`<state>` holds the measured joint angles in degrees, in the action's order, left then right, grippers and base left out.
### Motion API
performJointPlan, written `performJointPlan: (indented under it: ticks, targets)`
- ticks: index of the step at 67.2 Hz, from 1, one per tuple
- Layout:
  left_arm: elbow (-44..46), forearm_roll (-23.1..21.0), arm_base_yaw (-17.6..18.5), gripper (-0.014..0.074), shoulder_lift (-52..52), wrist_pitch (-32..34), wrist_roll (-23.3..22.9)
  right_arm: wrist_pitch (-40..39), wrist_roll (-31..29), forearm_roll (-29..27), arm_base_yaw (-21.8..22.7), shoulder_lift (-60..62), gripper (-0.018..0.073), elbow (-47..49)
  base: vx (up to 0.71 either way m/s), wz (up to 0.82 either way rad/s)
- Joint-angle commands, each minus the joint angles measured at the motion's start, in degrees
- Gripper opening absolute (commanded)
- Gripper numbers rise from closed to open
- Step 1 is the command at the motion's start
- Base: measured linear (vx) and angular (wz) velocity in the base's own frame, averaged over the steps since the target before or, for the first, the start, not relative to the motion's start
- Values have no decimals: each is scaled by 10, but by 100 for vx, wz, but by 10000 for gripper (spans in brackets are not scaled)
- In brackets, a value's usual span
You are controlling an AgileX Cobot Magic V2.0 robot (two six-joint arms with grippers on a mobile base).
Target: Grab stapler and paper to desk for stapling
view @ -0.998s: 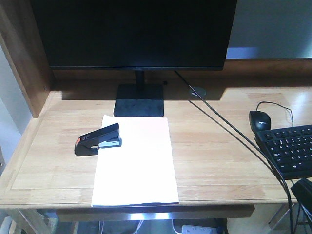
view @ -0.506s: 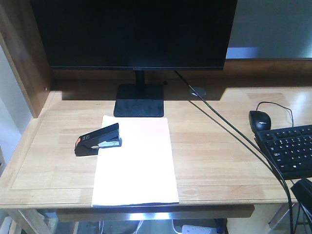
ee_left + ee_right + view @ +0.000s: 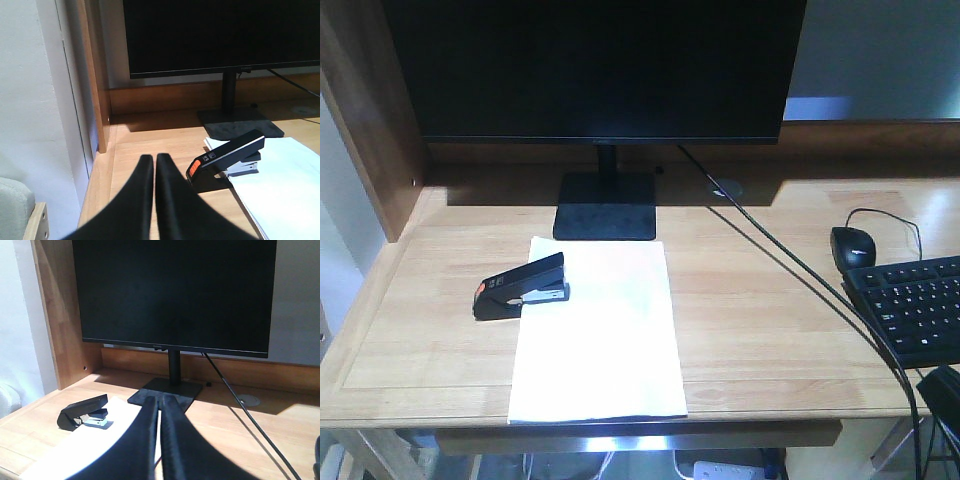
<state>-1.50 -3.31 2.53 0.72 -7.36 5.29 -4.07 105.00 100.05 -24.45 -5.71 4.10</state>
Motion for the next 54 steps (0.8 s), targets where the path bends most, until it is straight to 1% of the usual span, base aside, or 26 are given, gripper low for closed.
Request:
performJointPlan:
  ticks: [1, 49, 54]
  targets:
    - [-8, 0, 0, -6, 9, 38, -5, 13, 1, 25, 2, -6, -9, 16, 0, 0]
    - [-8, 0, 0, -6, 8, 38, -5, 14, 1, 25, 2, -6, -9, 16, 0, 0]
    - [-8, 0, 0, -6, 8, 38, -5, 29, -18, 24, 2, -6, -9, 16, 0, 0]
